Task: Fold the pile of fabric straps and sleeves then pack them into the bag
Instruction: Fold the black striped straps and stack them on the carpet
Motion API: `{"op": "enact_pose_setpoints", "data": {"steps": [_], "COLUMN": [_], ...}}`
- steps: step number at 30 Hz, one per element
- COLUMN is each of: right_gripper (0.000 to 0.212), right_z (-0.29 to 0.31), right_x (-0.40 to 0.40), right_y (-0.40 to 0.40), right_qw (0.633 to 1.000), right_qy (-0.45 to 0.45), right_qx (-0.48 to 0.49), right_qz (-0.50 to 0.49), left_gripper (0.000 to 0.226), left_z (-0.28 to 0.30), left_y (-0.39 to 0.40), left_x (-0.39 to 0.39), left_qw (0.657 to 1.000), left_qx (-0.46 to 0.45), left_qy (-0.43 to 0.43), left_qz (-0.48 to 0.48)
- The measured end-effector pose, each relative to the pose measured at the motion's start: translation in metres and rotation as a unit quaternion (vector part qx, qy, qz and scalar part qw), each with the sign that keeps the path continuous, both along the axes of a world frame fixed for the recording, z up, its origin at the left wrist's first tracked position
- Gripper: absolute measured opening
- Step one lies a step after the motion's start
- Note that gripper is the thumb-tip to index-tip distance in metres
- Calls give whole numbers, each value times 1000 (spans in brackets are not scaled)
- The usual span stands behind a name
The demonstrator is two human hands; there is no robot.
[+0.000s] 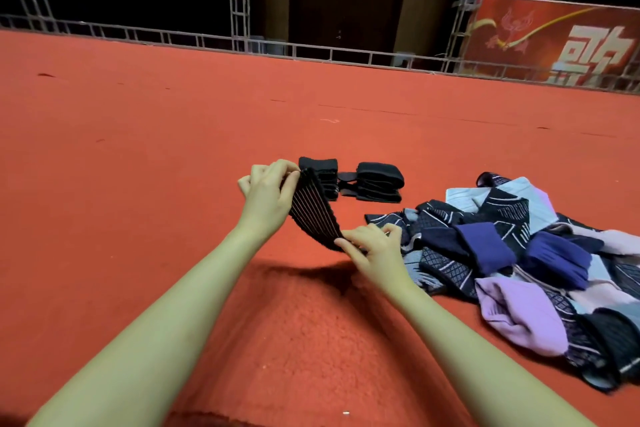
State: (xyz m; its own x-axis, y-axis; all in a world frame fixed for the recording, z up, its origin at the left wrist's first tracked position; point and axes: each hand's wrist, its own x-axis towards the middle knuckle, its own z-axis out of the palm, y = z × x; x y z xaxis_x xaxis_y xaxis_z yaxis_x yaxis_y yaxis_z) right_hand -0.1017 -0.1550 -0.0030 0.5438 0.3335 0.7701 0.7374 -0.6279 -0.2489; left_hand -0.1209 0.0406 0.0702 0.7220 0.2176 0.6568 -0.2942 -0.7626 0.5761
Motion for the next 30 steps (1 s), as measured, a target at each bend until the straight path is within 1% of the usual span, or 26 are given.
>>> {"op": "enact_pose_setpoints", "data": {"steps": [5, 7, 9, 11, 13, 15, 16, 19, 20, 22, 24, 27, 30], "right_gripper": [31, 37, 43, 45, 34, 21, 19, 22, 27, 44, 55, 57, 51], "right_z": [-21, -23, -23, -21, -17, -13, -11, 1, 3, 3, -2, -14, -17], "right_x": [-14, -18, -18, -14, -2, 12, 20, 45, 54, 69, 78, 85, 93], "right_y": [11, 6, -5, -21, -38, -56, -63, -77, -80, -84, -91, -99, -97], "right_qw": [994, 991, 991, 991, 985, 973, 968, 952, 943, 917, 896, 897, 894], "right_qy": [30, 73, 110, 119, 127, 141, 144, 156, 166, 198, 230, 268, 274], "right_qx": [-84, -83, -66, -47, -42, -77, -100, -166, -203, -291, -338, -310, -305], "right_qz": [68, 73, 37, -35, -113, -165, -179, -204, -204, -190, -172, -167, -179], "left_gripper": [14, 14, 14, 14, 14, 14, 15, 16, 17, 17, 16, 16, 16], "left_z": [-16, -22, -29, -36, -44, -50, -52, -60, -63, -71, -81, -95, -104], "left_y": [-2, -8, -15, -24, -34, -45, -52, -70, -76, -86, -94, -101, -107], "left_x": [-10, -12, -12, -11, -7, -1, 2, 13, 18, 26, 33, 40, 44], "left_qw": [999, 999, 998, 996, 994, 992, 991, 989, 988, 986, 984, 976, 966], "left_qx": [3, 11, 13, 21, 30, 42, 46, 53, 57, 69, 76, 85, 110], "left_qy": [40, 43, 53, 67, 81, 95, 102, 116, 120, 130, 138, 159, 181], "left_qz": [-18, -30, -42, -54, -65, -75, -79, -81, -79, -79, -84, -118, -146]}}
